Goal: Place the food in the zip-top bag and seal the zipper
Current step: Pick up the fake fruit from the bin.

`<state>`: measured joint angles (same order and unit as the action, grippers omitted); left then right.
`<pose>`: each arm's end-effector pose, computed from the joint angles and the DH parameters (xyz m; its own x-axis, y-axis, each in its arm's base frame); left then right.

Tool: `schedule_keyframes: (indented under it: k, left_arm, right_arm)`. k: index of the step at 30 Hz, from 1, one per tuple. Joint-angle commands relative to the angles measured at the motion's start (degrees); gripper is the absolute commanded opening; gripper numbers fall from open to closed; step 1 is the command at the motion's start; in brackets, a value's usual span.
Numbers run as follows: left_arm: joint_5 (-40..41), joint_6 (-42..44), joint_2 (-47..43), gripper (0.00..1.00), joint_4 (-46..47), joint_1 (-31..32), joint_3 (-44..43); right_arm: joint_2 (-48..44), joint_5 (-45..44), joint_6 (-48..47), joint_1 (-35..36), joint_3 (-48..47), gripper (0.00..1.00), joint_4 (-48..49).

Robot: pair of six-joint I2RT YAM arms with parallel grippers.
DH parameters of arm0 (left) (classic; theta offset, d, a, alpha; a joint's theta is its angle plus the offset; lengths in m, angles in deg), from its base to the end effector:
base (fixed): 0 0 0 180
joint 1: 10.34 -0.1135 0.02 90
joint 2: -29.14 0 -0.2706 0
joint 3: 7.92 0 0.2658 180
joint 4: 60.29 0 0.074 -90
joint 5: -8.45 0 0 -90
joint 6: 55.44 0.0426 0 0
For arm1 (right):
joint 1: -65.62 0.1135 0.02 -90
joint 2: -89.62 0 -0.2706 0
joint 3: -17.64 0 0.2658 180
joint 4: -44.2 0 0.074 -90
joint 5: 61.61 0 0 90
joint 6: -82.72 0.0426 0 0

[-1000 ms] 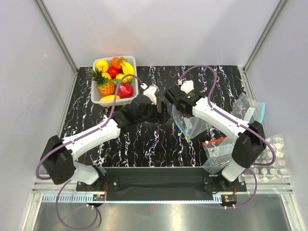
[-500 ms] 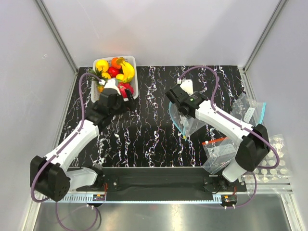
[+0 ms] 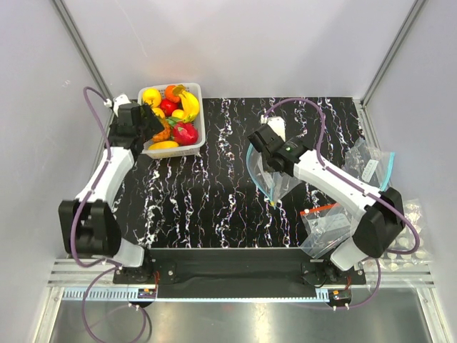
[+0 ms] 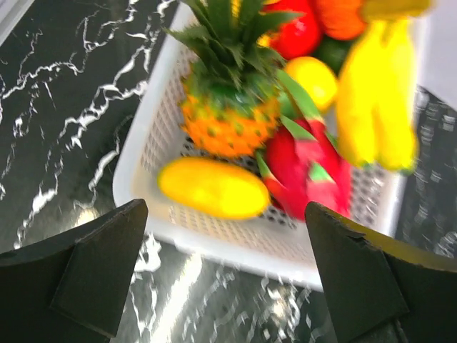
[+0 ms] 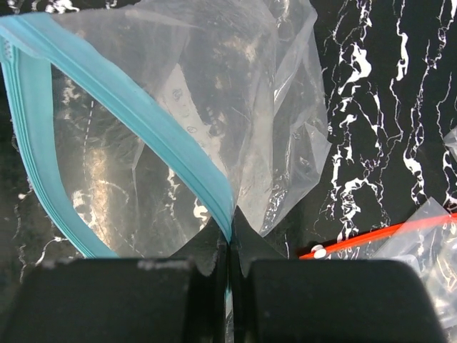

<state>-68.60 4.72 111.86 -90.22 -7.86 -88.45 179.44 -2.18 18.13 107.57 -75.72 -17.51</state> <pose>0.3492 -0.0056 0.3103 -0.3874 -0.4686 -0.7939 -0.3922 0.8631 -0.3181 0.2694 0.2131 0.3065 -0.7321 -0.1613 -0.6618 -0.0686 0.9841 -0.1640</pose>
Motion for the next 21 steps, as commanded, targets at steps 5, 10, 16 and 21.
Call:
schedule_keyframes:
  k: [5, 10, 16, 21]
  left_arm:
    - [4.45, 4.18, 15.34, 0.99, 5.72, -1.07, -13.61]
    - [4.28, 5.41, 22.83, 0.99, 5.46, -2.21, -20.49]
    - [4.27, 6.2, 31.62, 0.97, 0.83, -2.39, -30.5]
    - [1.91, 5.85, 33.47, 0.69, 1.59, -4.06, -31.48]
  right_arm:
    - [-4.13, 1.83, -2.03, -0.29, -1.69, 0.0, 0.42]
    - [-5.09, 3.14, -2.38, -0.56, -1.16, 0.0, 1.47]
    - [-4.83, 3.85, -2.64, -0.82, -1.16, 0.0, 2.26]
    - [-4.57, 3.06, -2.12, -1.26, -1.51, 0.0, 1.82]
